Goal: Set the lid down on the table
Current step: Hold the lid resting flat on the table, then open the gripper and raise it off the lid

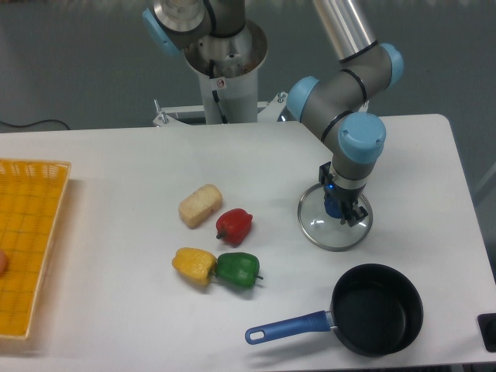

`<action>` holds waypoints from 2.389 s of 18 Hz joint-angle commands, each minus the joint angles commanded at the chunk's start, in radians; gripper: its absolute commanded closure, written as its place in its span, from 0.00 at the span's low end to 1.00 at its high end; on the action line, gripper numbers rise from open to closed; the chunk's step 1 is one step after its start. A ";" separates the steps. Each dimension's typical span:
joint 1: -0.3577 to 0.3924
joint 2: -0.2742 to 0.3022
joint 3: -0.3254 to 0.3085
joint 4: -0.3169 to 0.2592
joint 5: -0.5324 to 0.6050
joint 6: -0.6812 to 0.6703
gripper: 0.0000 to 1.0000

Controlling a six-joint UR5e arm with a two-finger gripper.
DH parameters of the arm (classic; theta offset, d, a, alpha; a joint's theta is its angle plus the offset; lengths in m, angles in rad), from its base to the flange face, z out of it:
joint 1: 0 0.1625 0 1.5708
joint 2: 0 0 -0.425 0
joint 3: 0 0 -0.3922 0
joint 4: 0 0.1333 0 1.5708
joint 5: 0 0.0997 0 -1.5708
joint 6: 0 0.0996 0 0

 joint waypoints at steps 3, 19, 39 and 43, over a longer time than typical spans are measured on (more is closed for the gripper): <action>0.003 0.000 0.002 -0.002 0.000 0.002 0.21; -0.008 0.095 0.029 -0.015 0.072 0.003 0.00; -0.032 0.094 0.249 -0.319 -0.012 0.002 0.00; -0.044 0.087 0.249 -0.319 -0.015 -0.002 0.00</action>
